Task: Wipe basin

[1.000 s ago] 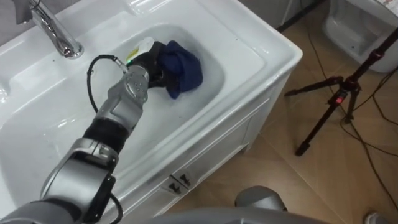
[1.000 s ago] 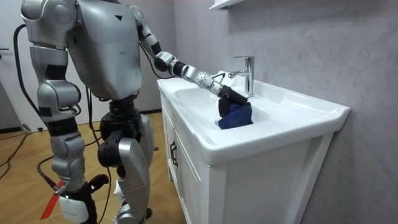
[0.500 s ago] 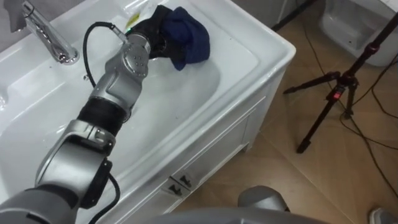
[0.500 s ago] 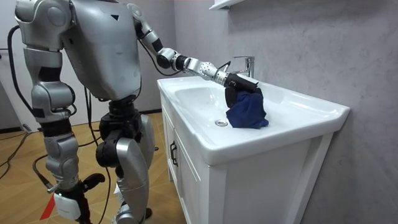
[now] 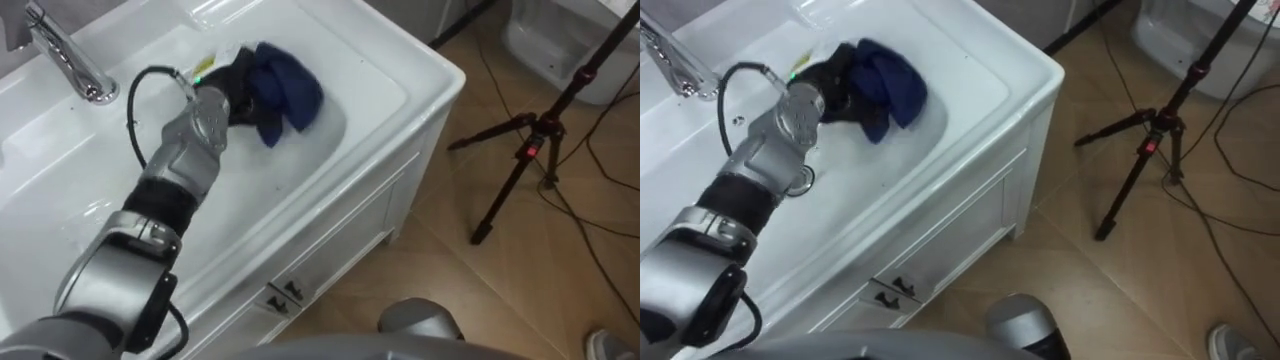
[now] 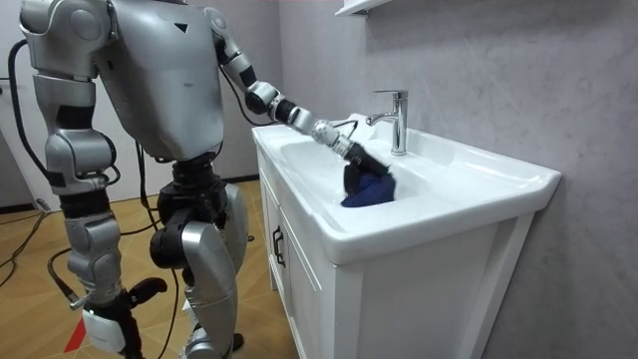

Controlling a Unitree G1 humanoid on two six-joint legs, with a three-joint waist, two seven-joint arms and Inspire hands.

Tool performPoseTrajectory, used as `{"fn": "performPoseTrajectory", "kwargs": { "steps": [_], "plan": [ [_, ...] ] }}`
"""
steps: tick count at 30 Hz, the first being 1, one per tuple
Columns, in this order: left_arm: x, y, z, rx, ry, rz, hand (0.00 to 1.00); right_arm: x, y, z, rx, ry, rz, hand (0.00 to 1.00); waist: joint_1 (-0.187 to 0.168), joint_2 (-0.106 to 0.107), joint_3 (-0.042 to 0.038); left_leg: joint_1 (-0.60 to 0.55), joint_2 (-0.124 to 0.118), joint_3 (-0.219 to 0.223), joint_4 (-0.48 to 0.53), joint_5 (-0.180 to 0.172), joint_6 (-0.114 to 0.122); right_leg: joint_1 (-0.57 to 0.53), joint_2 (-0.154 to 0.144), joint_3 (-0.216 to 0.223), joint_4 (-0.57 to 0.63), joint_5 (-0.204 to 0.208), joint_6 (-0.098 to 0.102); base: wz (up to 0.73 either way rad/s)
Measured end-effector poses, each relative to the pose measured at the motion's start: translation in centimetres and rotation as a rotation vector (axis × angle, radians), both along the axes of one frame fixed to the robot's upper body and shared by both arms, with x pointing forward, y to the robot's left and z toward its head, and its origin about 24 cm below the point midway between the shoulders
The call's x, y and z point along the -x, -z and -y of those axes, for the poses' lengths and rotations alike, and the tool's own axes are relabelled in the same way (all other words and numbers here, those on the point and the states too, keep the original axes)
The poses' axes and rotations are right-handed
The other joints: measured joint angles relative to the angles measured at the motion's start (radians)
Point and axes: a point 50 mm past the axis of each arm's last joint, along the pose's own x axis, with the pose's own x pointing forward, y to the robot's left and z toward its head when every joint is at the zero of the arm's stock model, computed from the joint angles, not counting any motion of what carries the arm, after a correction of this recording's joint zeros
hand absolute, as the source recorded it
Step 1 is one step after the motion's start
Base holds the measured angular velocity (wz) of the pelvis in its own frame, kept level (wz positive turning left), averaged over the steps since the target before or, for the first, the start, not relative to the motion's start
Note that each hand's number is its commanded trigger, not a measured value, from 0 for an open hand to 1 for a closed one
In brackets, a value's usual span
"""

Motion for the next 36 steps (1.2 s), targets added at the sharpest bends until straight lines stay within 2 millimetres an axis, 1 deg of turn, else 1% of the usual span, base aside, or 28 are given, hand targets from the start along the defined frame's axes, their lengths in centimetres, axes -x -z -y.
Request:
{"fn": "performPoseTrajectory", "kwargs": {
  "steps": [1, 2, 3, 4, 5, 6, 8, 12, 13, 18, 23, 26, 27, 28, 29, 30, 31, 32, 33, 34, 35, 36],
  "plan": [
    [0.4, 0.4, -0.5, -0.006, -0.014, -0.006, 1.0, 0.1, 0.0, 0.0, 0.002, -0.002, -0.008, 0.0, 0.01, -0.005, -0.0054, -0.001, 0.001, 0.001, 0.0, 0.0, 0.0, 0.001, 0.0, -0.003, 0.0, 0.0, 0.0, 0.06],
    [0.7, 0.6, -0.8, -0.024, -0.019, -0.014, 1.0, 0.3, 0.0, 0.0, 0.003, -0.005, -0.017, 0.0, 0.019, -0.008, -0.0081, 0.0, 0.001, 0.001, 0.0, 0.0, 0.0, 0.002, 0.0, -0.004, 0.0, 0.0, 0.0, 0.05],
    [1.1, 1.1, -1.3, -0.048, -0.034, -0.034, 1.0, 0.4, 0.0, 0.0, 0.005, -0.011, -0.024, 0.0, 0.028, -0.015, -0.0152, 0.001, 0.001, 0.001, 0.0, 0.0, 0.0, 0.004, 0.0, -0.006, -0.001, 0.0, -0.001, 0.07],
    [1.5, 1.5, -1.9, -0.059, -0.051, -0.049, 1.0, 0.3, 0.0, 0.0, 0.007, -0.013, -0.021, 0.0, 0.036, -0.018, -0.0207, 0.008, 0.002, 0.0, -0.001, 0.0, 0.0, 0.012, -0.001, -0.012, -0.002, 0.0, -0.001, 0.07],
    [2.0, 1.9, -2.2, -0.067, -0.062, -0.067, 1.0, 0.3, 0.0, 0.1, 0.012, -0.013, -0.021, 0.0, 0.044, -0.027, -0.0245, 0.015, 0.003, 0.001, -0.001, 0.0, -0.001, 0.021, -0.001, -0.014, -0.004, 0.0, -0.001, 0.06],
    [2.3, 2.1, -2.4, -0.07, -0.067, -0.075, 1.0, 0.2, 0.0, 0.1, 0.015, -0.015, -0.017, 0.0, 0.049, -0.031, -0.0244, 0.019, 0.003, 0.0, -0.001, 0.0, -0.001, 0.025, -0.001, -0.015, -0.005, 0.0, -0.001, 0.03],
    [3.2, 2.9, -2.8, -0.065, -0.092, -0.093, 1.0, -0.3, -0.1, 0.2, 0.023, -0.032, 0.002, 0.0, 0.053, -0.029, -0.0324, 0.027, 0.004, 0.0, -0.001, -0.001, -0.001, 0.037, -0.001, -0.017, -0.01, 0.0, -0.002, 0.05],
    [4.4, 3.9, -3.7, -0.056, -0.153, -0.127, 1.0, -0.5, -0.1, 0.2, 0.03, -0.03, 0.015, 0.0, 0.059, -0.028, -0.0314, 0.049, 0.006, -0.005, -0.001, -0.001, -0.001, 0.06, 0.001, -0.018, -0.012, -0.002, -0.005, 0.04],
    [4.6, 4.1, -3.8, -0.054, -0.163, -0.126, 1.0, -0.6, -0.1, 0.2, 0.031, -0.031, 0.015, 0.0, 0.06, -0.028, -0.0301, 0.054, 0.007, -0.006, -0.001, -0.001, -0.001, 0.065, 0.001, -0.018, -0.016, -0.004, -0.005, 0.06],
    [5.0, 4.4, -4.0, -0.073, -0.152, -0.126, 1.0, -0.1, 0.0, -0.1, 0.027, -0.054, -0.006, 0.0, 0.082, -0.032, -0.0284, 0.062, 0.008, -0.008, -0.009, -0.002, -0.003, 0.067, 0.004, -0.018, -0.013, -0.002, -0.004, 0.01],
    [5.4, 4.5, -4.3, -0.204, -0.098, -0.103, 1.0, 0.1, 0.0, -0.3, 0.002, -0.064, -0.039, 0.0, 0.087, -0.042, -0.0275, 0.063, 0.008, -0.011, -0.02, -0.004, -0.007, 0.063, 0.005, -0.023, -0.002, -0.003, -0.004, 0.02],
    [5.5, 4.4, -4.5, -0.278, -0.058, -0.104, 1.0, 0.1, 0.0, -0.2, -0.005, -0.055, -0.049, 0.0, 0.11, -0.043, -0.0275, 0.062, 0.015, -0.008, -0.023, -0.008, -0.012, 0.063, 0.013, -0.021, -0.004, 0.001, -0.008, -0.05],
    [5.5, 4.4, -4.6, -0.292, -0.052, -0.103, 1.0, 0.0, 0.0, -0.1, -0.005, -0.05, -0.046, 0.0, 0.112, -0.042, -0.0276, 0.062, 0.016, -0.008, -0.023, -0.008, -0.012, 0.063, 0.014, -0.02, -0.005, 0.001, -0.009, -0.04],
    [5.4, 4.1, -5.0, -0.332, -0.036, -0.101, 1.0, -0.3, -0.1, 0.0, -0.005, -0.04, -0.037, 0.0, 0.118, -0.033, -0.0266, 0.062, 0.019, -0.007, -0.022, -0.009, -0.014, 0.063, 0.019, -0.019, -0.009, 0.004, -0.012, -0.07],
    [5.4, 4.0, -5.3, -0.361, -0.025, -0.102, 1.0, -0.4, -0.1, 0.1, -0.004, -0.031, -0.031, 0.0, 0.121, -0.031, -0.028, 0.061, 0.021, -0.007, -0.022, -0.009, -0.015, 0.062, 0.02, -0.018, -0.012, 0.005, -0.015, -0.14],
    [5.5, 3.9, -6.1, -0.422, -0.006, -0.108, 1.0, -0.7, -0.2, 0.4, 0.003, -0.015, -0.018, 0.0, 0.128, -0.024, -0.029, 0.06, 0.025, -0.007, -0.022, -0.01, -0.017, 0.062, 0.024, -0.018, -0.02, 0.01, -0.018, -0.13],
    [5.6, 3.6, -7.0, -0.471, 0.004, -0.119, 1.0, -0.7, -0.3, 0.8, 0.011, -0.007, -0.016, 0.0, 0.14, -0.001, -0.0323, 0.06, 0.028, -0.007, -0.02, -0.009, -0.02, 0.061, 0.028, -0.016, -0.022, 0.011, -0.02, -0.14],
    [6.1, 3.5, -8.4, -0.527, 0.006, -0.139, 1.0, -0.8, -0.5, 1.3, 0.023, -0.002, -0.016, 0.0, 0.146, -0.004, -0.0324, 0.056, 0.029, -0.007, -0.02, -0.008, -0.021, 0.056, 0.029, -0.016, -0.022, 0.011, -0.022, -0.1],
    [6.4, 3.3, -9.2, -0.553, 0.004, -0.15, 1.0, -1.0, -0.6, 1.7, 0.031, -0.005, -0.013, 0.0, 0.15, 0.008, -0.0368, 0.052, 0.029, -0.008, -0.019, -0.008, -0.022, 0.052, 0.029, -0.016, -0.023, 0.011, -0.023, -0.15],
    [7.2, 3.2, -10.8, -0.609, -0.001, -0.182, 1.0, -1.2, -0.8, 2.4, 0.05, -0.009, -0.006, 0.0, 0.165, 0.02, -0.0372, 0.045, 0.03, -0.01, -0.016, -0.007, -0.022, 0.046, 0.029, -0.016, -0.028, 0.013, -0.025, -0.11],
    [7.6, 2.9, -11.7, -0.637, -0.007, -0.19, 1.0, -1.2, -0.9, 2.7, 0.058, -0.01, -0.006, 0.0, 0.168, 0.026, -0.0396, 0.042, 0.031, -0.015, -0.015, -0.006, -0.023, 0.046, 0.029, -0.016, -0.033, 0.015, -0.027, -0.06],
    [8.1, 2.0, -13.3, -0.688, -0.024, -0.184, 1.0, -1.2, -1.1, 3.4, 0.077, -0.012, -0.005, 0.0, 0.174, 0.036, -0.0403, 0.041, 0.031, -0.03, -0.015, -0.005, -0.024, 0.047, 0.029, -0.019, -0.035, 0.015, -0.028, 0.07]
  ]
}}
